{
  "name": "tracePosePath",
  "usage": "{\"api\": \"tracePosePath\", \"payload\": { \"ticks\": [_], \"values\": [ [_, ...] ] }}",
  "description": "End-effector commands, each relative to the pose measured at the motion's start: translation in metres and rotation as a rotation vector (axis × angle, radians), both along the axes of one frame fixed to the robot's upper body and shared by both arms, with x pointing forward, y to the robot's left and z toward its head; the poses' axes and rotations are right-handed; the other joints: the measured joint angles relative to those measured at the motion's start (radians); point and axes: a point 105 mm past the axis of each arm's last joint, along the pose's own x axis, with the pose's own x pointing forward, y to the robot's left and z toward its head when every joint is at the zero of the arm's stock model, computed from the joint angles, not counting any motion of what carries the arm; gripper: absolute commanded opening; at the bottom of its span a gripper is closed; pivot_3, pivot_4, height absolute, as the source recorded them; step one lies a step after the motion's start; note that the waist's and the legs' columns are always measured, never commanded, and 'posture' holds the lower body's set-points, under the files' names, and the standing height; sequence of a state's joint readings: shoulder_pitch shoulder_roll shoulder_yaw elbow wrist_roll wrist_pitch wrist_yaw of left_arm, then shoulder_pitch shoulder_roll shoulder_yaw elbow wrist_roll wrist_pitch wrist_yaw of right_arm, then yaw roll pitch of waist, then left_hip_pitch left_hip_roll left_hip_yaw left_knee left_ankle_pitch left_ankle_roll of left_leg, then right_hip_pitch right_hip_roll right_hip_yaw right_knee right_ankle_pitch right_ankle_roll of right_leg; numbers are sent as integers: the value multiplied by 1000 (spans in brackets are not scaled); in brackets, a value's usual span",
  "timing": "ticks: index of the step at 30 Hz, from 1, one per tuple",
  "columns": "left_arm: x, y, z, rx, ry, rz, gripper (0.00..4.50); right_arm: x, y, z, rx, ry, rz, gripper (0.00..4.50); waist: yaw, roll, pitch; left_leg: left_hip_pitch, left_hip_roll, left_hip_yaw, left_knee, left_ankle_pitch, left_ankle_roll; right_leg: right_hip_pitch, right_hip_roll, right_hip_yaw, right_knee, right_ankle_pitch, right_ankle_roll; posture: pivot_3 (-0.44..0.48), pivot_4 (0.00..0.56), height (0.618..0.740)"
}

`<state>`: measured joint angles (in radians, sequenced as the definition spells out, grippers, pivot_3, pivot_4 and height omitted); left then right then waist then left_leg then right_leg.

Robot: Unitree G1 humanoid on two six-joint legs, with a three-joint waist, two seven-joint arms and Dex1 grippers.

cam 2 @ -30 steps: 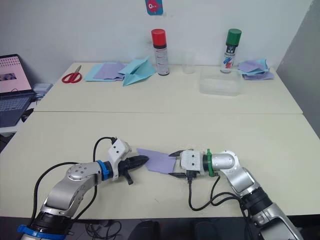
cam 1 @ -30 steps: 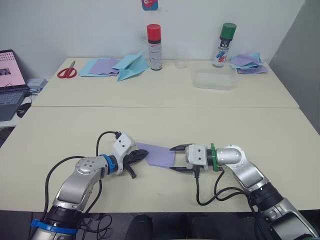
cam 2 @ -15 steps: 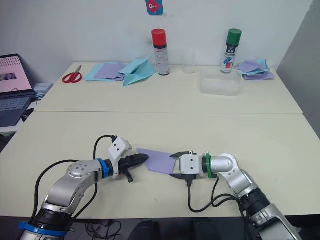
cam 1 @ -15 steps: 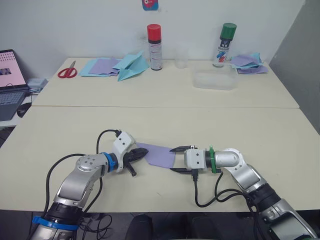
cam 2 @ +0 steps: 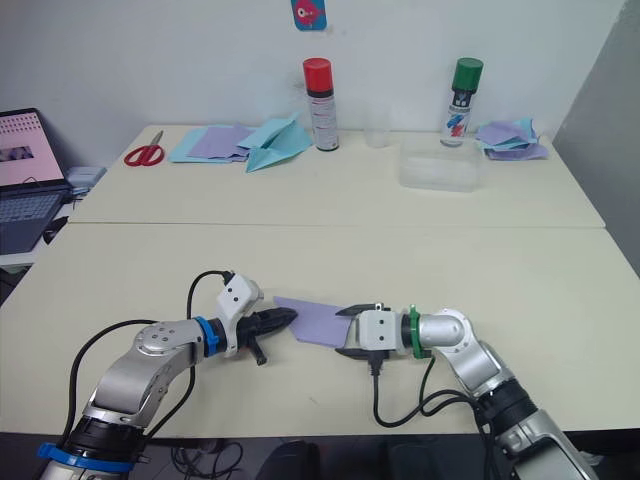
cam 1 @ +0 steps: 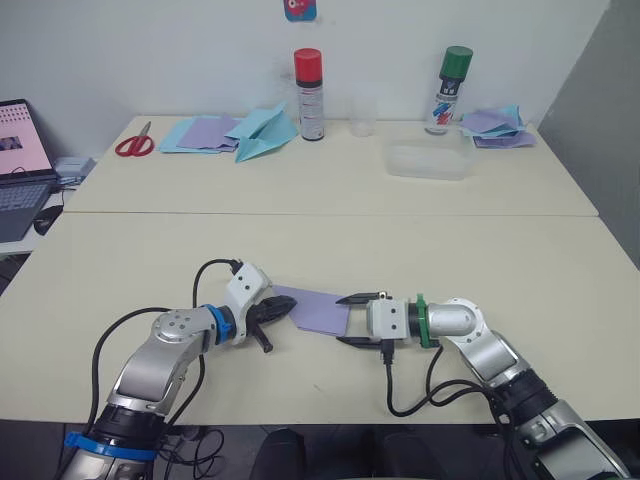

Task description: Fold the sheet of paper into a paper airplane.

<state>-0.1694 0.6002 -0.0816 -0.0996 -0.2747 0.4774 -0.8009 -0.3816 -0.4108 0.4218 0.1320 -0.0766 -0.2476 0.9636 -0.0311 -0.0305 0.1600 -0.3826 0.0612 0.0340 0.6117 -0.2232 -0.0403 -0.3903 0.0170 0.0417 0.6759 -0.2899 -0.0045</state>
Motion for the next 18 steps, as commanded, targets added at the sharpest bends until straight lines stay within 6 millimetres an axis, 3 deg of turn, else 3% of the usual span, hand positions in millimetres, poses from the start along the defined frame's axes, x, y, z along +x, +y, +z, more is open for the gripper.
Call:
{"api": "tracePosePath", "payload": {
  "ticks": [1,6,18],
  "values": [
    [-3,12,-16,47,65,41,0,-6,4,16,56,-24,43,3169,0,0,0,0,0,0,0,0,0,0,0,0,0,0,0,0,150,740],
    [-3,11,-16,48,62,39,0,-7,7,19,68,-38,50,3169,0,0,0,0,0,0,0,0,0,0,0,0,0,0,0,0,150,740],
    [-4,12,-17,57,62,36,0,5,3,5,-16,-66,-8,3169,0,0,0,0,0,0,0,0,0,0,0,0,1,0,0,0,150,740]
  ]
}}
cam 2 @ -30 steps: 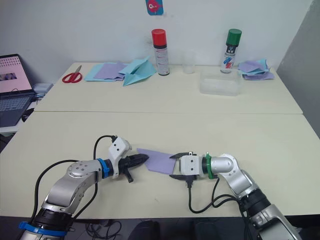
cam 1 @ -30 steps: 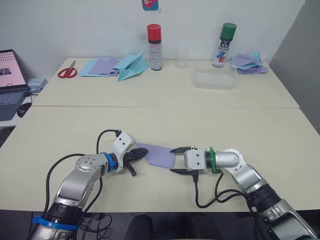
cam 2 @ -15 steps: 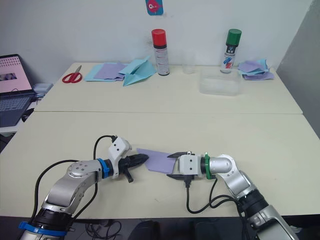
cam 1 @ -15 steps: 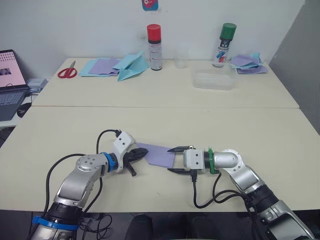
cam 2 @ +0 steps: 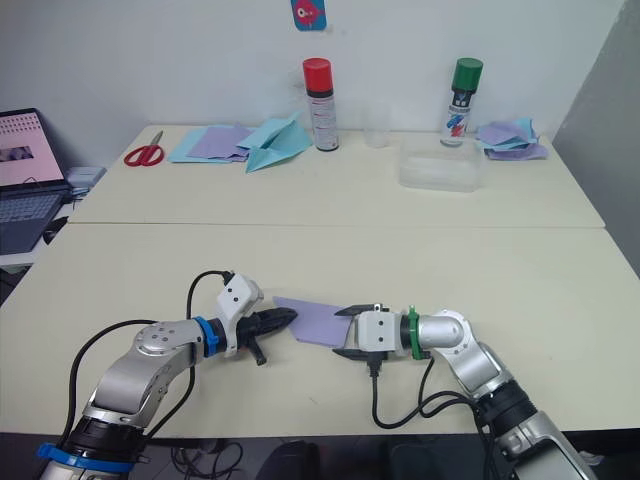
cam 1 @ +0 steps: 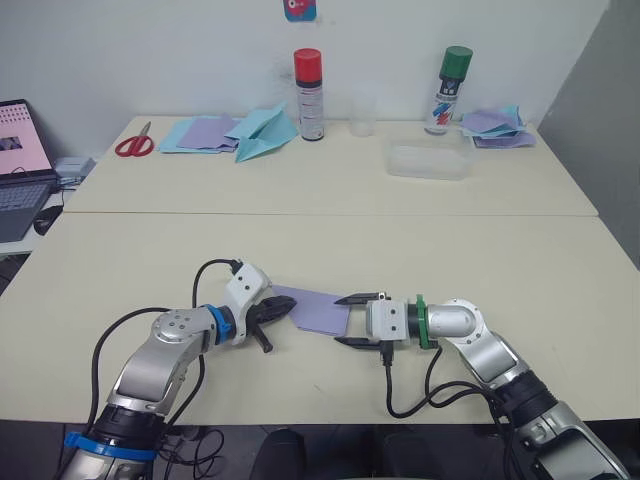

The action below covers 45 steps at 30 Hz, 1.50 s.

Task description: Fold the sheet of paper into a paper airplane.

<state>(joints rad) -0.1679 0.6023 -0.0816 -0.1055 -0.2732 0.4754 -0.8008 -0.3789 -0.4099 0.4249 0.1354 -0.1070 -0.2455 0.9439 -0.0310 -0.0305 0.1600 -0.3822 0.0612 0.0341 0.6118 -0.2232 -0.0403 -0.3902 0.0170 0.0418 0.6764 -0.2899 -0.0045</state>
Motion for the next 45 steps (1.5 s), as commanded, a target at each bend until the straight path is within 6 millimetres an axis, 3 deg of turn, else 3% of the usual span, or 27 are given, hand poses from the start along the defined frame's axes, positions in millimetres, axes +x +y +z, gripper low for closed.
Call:
{"api": "tracePosePath", "payload": {
  "ticks": [1,16,22,25,32,40,45],
  "values": [
    [-4,12,-18,54,68,39,0,5,3,9,5,-57,0,3169,0,0,0,0,0,0,0,0,0,0,0,0,0,0,0,0,150,740],
    [-4,12,-18,53,69,39,0,2,7,18,65,-81,20,3169,0,0,0,0,0,0,0,0,0,0,0,0,1,0,0,0,150,740],
    [-4,13,-14,51,63,32,0,9,5,17,55,-98,-6,3169,0,0,0,0,0,0,0,0,0,0,0,0,1,0,0,0,150,740],
    [-3,17,-11,56,59,31,0,8,6,15,51,-81,6,2585,-1,0,0,0,0,0,0,0,0,0,0,0,1,0,0,0,150,740],
    [-3,21,4,20,38,13,0,9,7,18,52,-100,21,20,-3,-2,1,0,1,0,0,0,0,0,1,0,1,0,-1,0,150,740],
    [-10,30,39,-12,25,-72,0,-7,-11,24,49,-137,146,20,-1,-8,13,-1,1,0,0,0,0,-1,1,0,2,-1,-1,0,150,740],
    [-8,17,41,-25,23,-113,0,-19,-19,19,40,-117,208,20,1,-9,14,-3,0,0,0,0,0,-2,0,-1,1,-1,-1,0,150,740]
  ]
}}
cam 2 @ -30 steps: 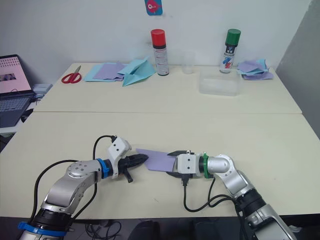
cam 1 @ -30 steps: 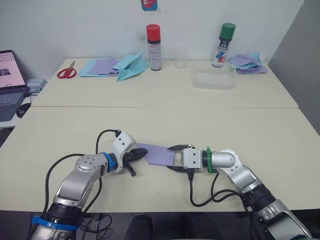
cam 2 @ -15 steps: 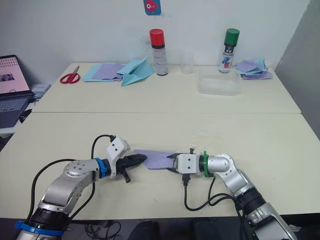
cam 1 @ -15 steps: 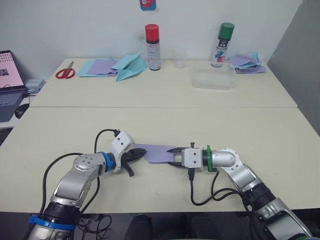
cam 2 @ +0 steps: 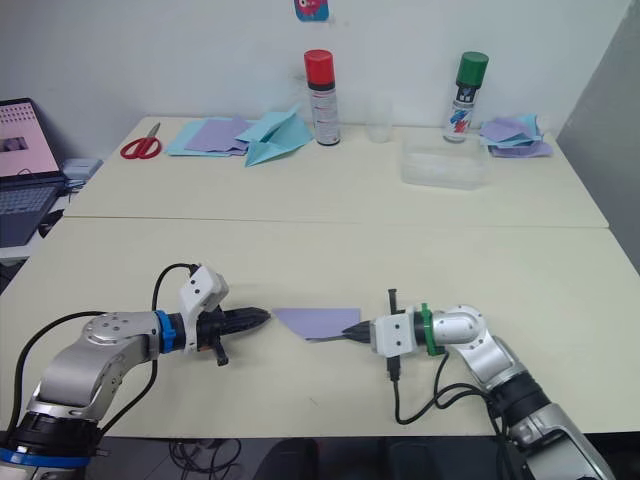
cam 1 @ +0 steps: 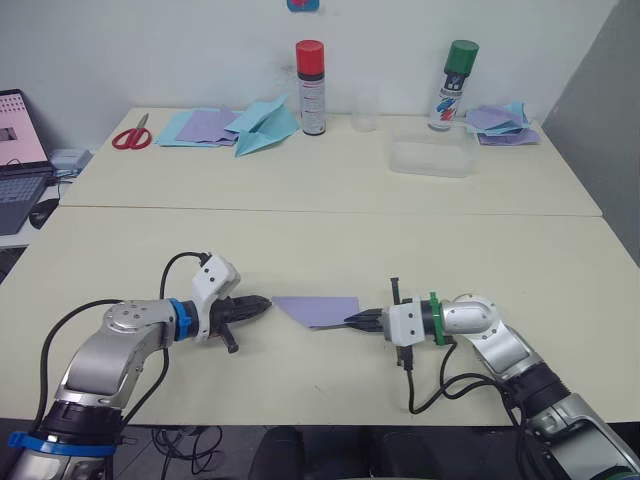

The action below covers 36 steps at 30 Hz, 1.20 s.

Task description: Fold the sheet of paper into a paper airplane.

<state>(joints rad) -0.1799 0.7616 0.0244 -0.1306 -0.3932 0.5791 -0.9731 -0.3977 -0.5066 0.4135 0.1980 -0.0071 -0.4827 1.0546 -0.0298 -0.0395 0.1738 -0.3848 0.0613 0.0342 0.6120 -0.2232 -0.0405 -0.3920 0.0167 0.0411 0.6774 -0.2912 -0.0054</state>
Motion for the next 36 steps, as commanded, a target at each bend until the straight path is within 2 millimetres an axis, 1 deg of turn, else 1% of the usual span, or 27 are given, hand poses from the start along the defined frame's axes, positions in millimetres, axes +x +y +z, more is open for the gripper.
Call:
{"api": "tracePosePath", "payload": {
  "ticks": [1,5,7,9,12,18,21,24,27,32,36],
  "values": [
    [2,-21,11,-26,-47,-64,0,-10,2,8,39,-30,61,20,0,0,0,0,0,0,0,0,0,0,0,0,0,0,0,0,150,740],
    [0,-44,9,-56,-41,-116,0,-15,1,6,41,-38,90,20,0,0,0,0,0,0,0,0,0,0,0,0,1,0,0,0,150,740],
    [-2,-50,8,-64,-34,-133,0,-17,-1,4,40,-37,93,20,-3,-1,0,0,0,0,1,0,0,0,0,0,1,0,0,0,150,740],
    [-6,-53,4,-53,-16,-158,0,-17,-2,3,34,-35,88,20,-3,-1,0,0,0,0,1,0,0,0,1,0,1,0,0,0,150,740],
    [-9,-51,-6,-15,1,-167,0,-18,-4,1,30,-37,82,20,-2,-1,0,1,1,-1,1,0,0,0,1,0,2,0,0,0,150,740],
    [-15,-43,-15,21,28,-169,0,-20,-4,-1,20,-22,77,20,-2,-1,0,1,0,0,1,0,0,0,1,0,2,0,0,0,150,740],
    [-14,-37,-27,63,54,-155,0,-23,-3,1,31,16,89,655,-1,-1,0,1,0,0,1,0,0,0,1,0,2,0,0,0,150,740],
    [-15,-33,-38,73,83,-151,0,-26,-4,6,40,39,99,1729,-1,-1,0,2,0,0,1,0,0,1,1,0,2,0,0,0,150,740],
    [-15,-32,-44,81,88,-153,0,-30,-4,12,52,42,110,2798,0,-1,0,3,0,0,1,0,0,2,1,0,2,0,0,0,150,740],
    [-14,-33,-46,77,90,-157,0,-30,3,12,71,32,86,2798,0,0,0,4,0,0,2,0,0,3,1,0,2,0,0,0,150,740],
    [-14,-33,-47,77,91,-163,0,-24,11,9,71,6,49,2798,0,0,0,4,0,0,3,0,0,3,1,0,3,0,0,0,150,740]
  ]
}}
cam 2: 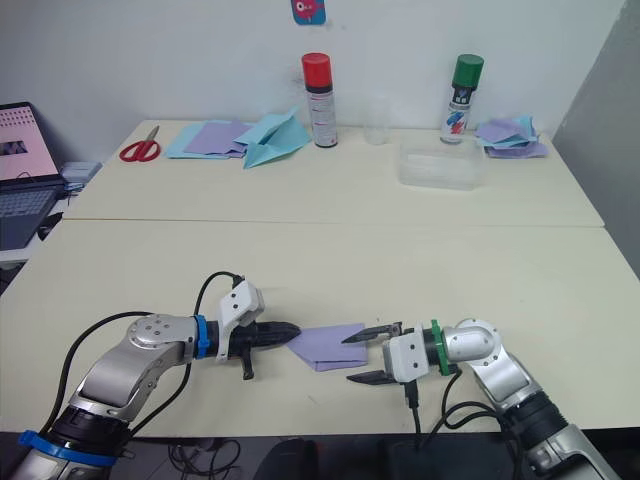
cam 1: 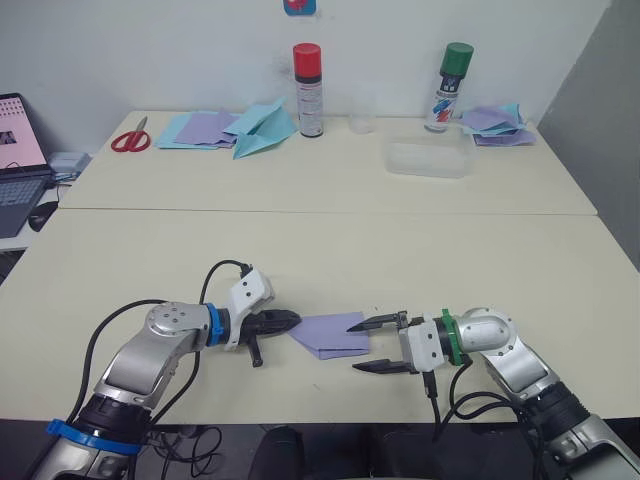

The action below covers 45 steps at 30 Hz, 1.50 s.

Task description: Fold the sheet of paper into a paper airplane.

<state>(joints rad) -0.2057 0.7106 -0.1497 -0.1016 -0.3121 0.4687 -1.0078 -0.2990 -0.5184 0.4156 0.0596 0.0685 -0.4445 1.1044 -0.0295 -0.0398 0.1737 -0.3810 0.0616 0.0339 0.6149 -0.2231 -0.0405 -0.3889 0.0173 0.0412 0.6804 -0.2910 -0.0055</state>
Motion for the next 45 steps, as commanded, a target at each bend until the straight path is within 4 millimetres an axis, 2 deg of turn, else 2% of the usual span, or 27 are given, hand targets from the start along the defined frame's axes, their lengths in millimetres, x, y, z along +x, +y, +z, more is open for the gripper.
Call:
{"api": "tracePosePath", "payload": {
  "ticks": [1,4,10,14,16,18,23,28,33,39,45],
  "values": [
    [-6,4,-21,44,74,14,0,6,8,5,4,-65,-31,2798,0,0,0,0,0,0,0,0,0,0,0,0,0,0,0,0,150,740],
    [-5,2,-21,45,73,9,0,12,12,-1,-12,-90,-50,2798,0,0,0,0,0,0,0,0,0,0,0,0,0,0,0,0,150,740],
    [-4,1,-20,51,67,-6,0,20,19,3,10,-110,-77,2798,1,0,0,0,0,0,1,0,0,0,0,0,0,0,0,0,150,740],
    [-3,1,-20,57,63,-11,0,21,22,7,57,-42,-89,2798,1,0,0,-1,0,0,2,0,0,0,0,0,0,0,0,0,150,740],
    [-2,1,-20,60,60,-13,0,17,21,6,44,-21,-58,2433,1,0,0,-1,0,0,3,0,0,1,0,0,1,0,0,0,150,740],
    [-2,0,-20,68,55,-22,0,17,20,6,40,-18,-43,1878,1,0,-1,-1,0,0,4,0,0,1,0,0,1,0,0,0,150,740],
    [-1,0,-20,94,33,-37,0,14,19,9,49,10,-11,43,1,0,-1,-1,0,-1,7,0,0,2,0,0,1,1,2,0,150,740],
    [2,3,-22,136,7,-58,0,28,24,16,125,171,-126,43,1,1,-1,-2,0,0,9,0,0,2,0,0,1,2,3,0,150,740],
    [4,5,-21,142,1,-65,0,44,26,21,153,232,-221,43,1,1,-1,-2,0,-1,10,0,0,2,0,0,2,3,2,0,150,740],
    [5,7,-21,155,-6,-74,0,55,24,6,94,341,-321,43,1,1,-1,-2,0,0,10,0,0,2,0,0,2,3,2,0,150,740],
    [5,11,-20,158,-6,-67,0,57,22,-9,21,354,-358,43,0,1,-1,-2,0,0,10,0,0,1,0,0,2,3,2,0,150,740]
  ]
}}
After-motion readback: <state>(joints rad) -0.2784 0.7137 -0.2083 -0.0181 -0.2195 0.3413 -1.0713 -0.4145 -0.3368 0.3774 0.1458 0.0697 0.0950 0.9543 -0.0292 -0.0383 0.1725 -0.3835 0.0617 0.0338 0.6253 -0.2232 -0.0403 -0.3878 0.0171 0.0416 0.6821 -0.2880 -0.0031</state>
